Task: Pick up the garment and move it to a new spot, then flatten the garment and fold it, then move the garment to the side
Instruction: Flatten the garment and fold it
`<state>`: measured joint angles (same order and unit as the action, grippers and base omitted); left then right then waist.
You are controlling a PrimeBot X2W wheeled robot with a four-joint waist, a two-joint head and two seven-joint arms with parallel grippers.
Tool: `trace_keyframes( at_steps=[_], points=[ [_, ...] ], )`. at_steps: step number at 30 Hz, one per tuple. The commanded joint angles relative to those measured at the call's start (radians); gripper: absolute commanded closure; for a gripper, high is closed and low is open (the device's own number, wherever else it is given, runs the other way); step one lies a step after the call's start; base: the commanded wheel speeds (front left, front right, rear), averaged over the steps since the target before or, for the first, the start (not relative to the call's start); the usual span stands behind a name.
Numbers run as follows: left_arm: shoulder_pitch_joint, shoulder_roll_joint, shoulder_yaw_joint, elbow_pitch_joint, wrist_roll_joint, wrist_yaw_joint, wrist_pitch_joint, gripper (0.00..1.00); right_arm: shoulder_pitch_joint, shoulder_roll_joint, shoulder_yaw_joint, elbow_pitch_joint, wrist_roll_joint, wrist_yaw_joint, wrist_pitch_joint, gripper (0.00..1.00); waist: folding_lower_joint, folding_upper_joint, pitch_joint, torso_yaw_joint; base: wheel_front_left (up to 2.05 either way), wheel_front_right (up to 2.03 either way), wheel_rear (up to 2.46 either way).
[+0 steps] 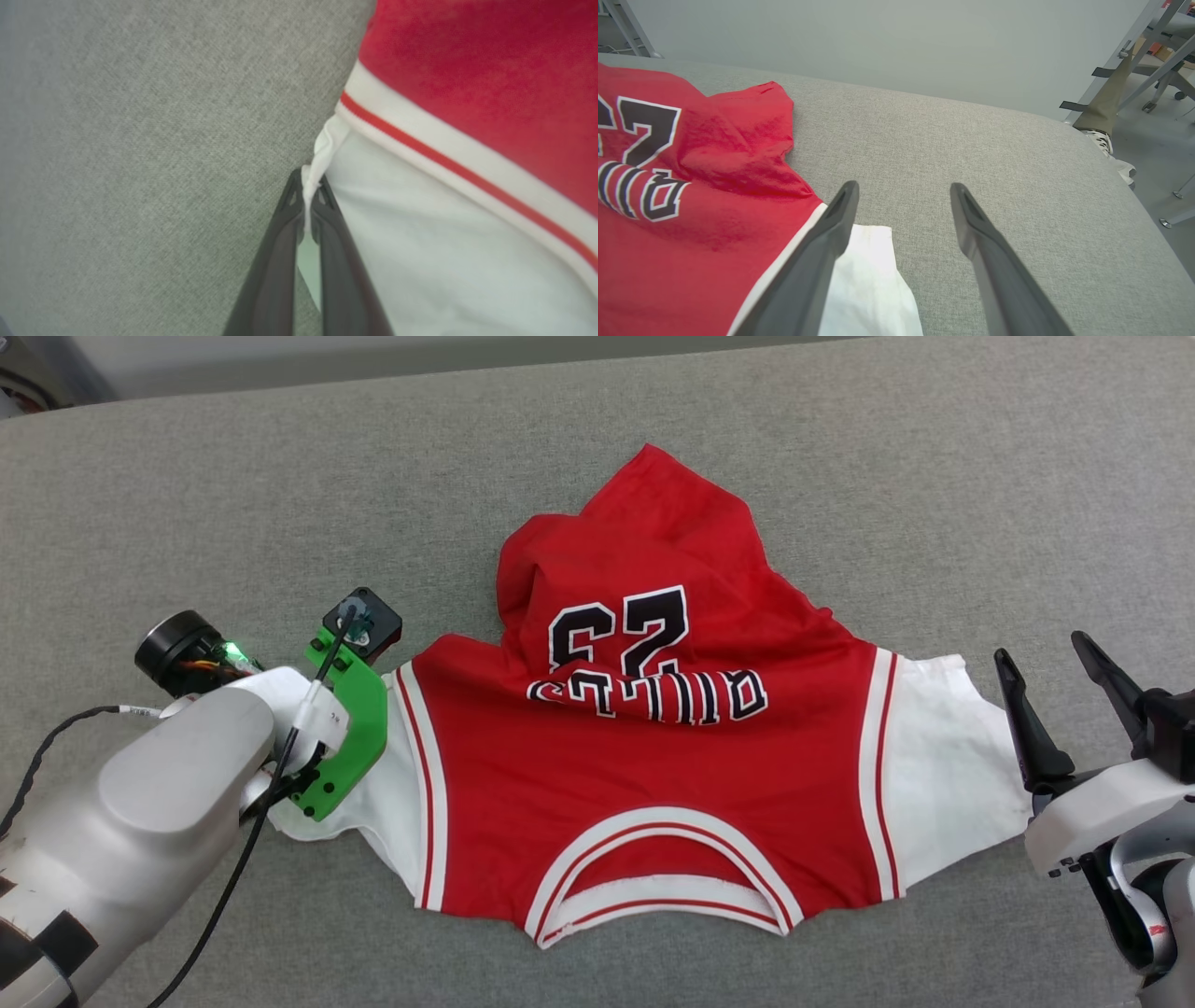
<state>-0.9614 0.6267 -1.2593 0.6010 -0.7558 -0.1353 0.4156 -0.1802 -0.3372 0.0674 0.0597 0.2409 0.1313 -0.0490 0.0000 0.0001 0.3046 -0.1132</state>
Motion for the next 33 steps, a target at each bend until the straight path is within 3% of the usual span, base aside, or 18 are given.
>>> trace_keyframes(
  at_steps=[1, 9, 13, 17, 22, 26, 33],
  points=[
    [0.05, -0.024, -0.018, 0.023, -0.011, 0.005, -0.02, 0.0, -0.012, 0.004, -0.005, 0.003, 0.004, -0.001, -0.009, 0.0, 0.0, -0.0001, -0.011, 0.009, 0.0, 0.0, 0.0],
    [0.03, -0.025, 0.042, 0.03, -0.097, 0.005, -0.176, 0.0, 0.013, 0.022, -0.018, 0.011, 0.004, -0.001, -0.013, 0.0, 0.0, -0.0001, -0.07, 0.066, 0.0, 0.0, 0.0],
    [0.013, 0.017, 0.092, -0.023, -0.182, 0.005, -0.164, 0.0, 0.027, 0.032, -0.021, 0.011, 0.003, -0.001, -0.013, 0.0, 0.0, -0.0001, -0.09, 0.093, 0.0, 0.0, 0.0],
    [-0.006, 0.068, 0.138, -0.085, -0.259, 0.005, -0.105, 0.0, 0.037, 0.037, -0.025, 0.011, 0.002, -0.001, -0.013, 0.0, 0.0, -0.0001, -0.098, 0.114, 0.0, 0.0, 0.0],
    [-0.002, 0.111, 0.131, -0.158, -0.339, 0.012, 0.06, 0.0, 0.036, 0.037, -0.027, 0.015, 0.005, -0.001, -0.015, 0.0, 0.0, -0.0001, -0.099, 0.129, 0.0, 0.0, 0.0],
    [0.015, 0.122, 0.11, -0.201, -0.39, 0.02, 0.172, 0.0, 0.03, 0.038, -0.02, 0.017, 0.007, -0.001, -0.014, 0.0, 0.0, -0.0001, -0.098, 0.132, 0.0, 0.0, 0.0],
    [0.058, 0.114, 0.054, -0.212, -0.408, 0.028, 0.278, 0.0, 0.015, 0.027, -0.005, 0.01, 0.013, -0.001, -0.003, 0.0, 0.0, -0.0001, -0.082, 0.11, 0.0, 0.0, 0.0]
  ],
)
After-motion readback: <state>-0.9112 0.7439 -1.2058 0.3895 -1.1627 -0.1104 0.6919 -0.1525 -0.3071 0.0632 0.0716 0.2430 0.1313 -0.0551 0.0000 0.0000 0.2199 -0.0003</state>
